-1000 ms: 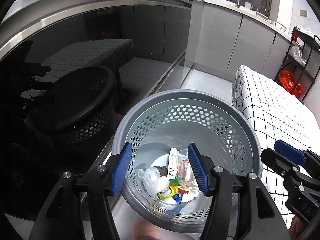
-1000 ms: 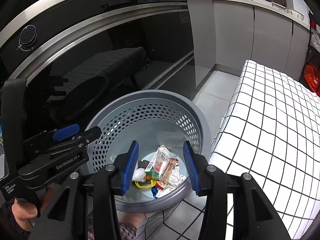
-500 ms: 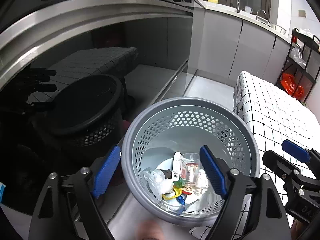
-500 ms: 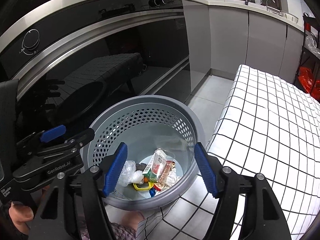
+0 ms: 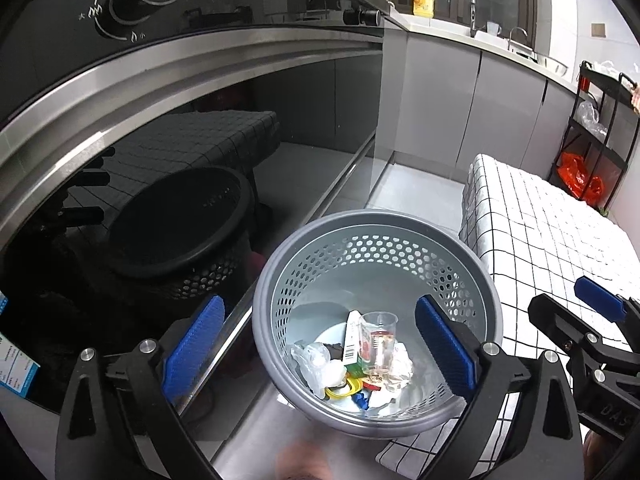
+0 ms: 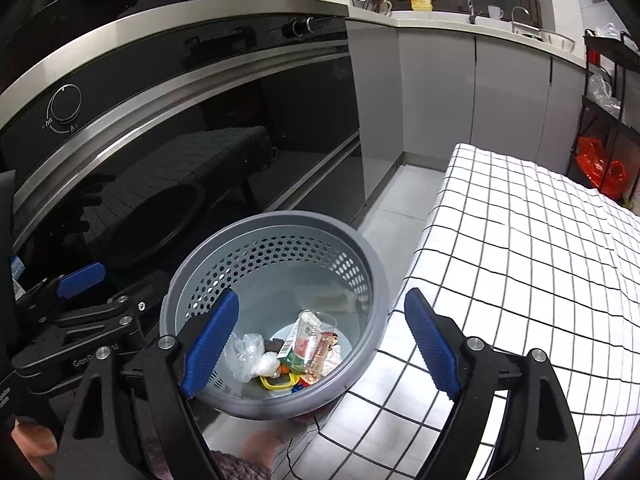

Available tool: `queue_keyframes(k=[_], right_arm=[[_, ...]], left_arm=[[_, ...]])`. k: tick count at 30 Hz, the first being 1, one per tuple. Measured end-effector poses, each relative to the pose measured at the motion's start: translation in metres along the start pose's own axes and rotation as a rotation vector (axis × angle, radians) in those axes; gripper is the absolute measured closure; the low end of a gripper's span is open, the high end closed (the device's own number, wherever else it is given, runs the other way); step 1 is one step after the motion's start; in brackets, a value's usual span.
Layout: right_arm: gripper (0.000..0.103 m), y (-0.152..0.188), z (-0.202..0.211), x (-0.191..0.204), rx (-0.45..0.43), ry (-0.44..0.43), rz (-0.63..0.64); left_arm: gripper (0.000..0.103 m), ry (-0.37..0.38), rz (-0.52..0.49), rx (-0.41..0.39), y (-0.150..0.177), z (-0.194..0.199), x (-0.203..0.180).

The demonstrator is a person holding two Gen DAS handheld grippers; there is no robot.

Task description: Collect trash

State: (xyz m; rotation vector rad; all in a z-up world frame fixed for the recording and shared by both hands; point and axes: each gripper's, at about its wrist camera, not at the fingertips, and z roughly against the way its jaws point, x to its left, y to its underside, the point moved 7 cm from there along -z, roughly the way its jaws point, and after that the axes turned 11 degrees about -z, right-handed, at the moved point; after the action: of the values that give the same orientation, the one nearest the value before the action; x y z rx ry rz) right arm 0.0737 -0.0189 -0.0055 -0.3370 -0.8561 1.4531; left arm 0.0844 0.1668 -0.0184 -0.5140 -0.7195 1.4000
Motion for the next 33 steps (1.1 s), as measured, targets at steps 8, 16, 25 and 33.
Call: queue_keyframes(k=[8, 16, 25, 33], right_arm=[[0.02, -0.001, 0.006, -0.011, 0.007, 0.017, -0.043], [0.019, 0.0, 0.011, -0.015, 0.003, 0.025, -0.058], [0.018, -0.003, 0.017, -0.012, -0.007, 0.025, -0.061], [0.018, -0.003, 0.019, -0.012, -0.012, 0.027, -0.067]], left_arm=[[0.007, -0.004, -0.011, -0.008, -0.003, 0.009, -0.007], [0.007, -0.006, -0.016, -0.005, -0.005, 0.012, -0.008], [0.007, -0.009, -0.014, -0.014, -0.006, 0.017, -0.007], [0.007, -0.017, -0.016, -0.029, -0.009, 0.024, -0.006]])
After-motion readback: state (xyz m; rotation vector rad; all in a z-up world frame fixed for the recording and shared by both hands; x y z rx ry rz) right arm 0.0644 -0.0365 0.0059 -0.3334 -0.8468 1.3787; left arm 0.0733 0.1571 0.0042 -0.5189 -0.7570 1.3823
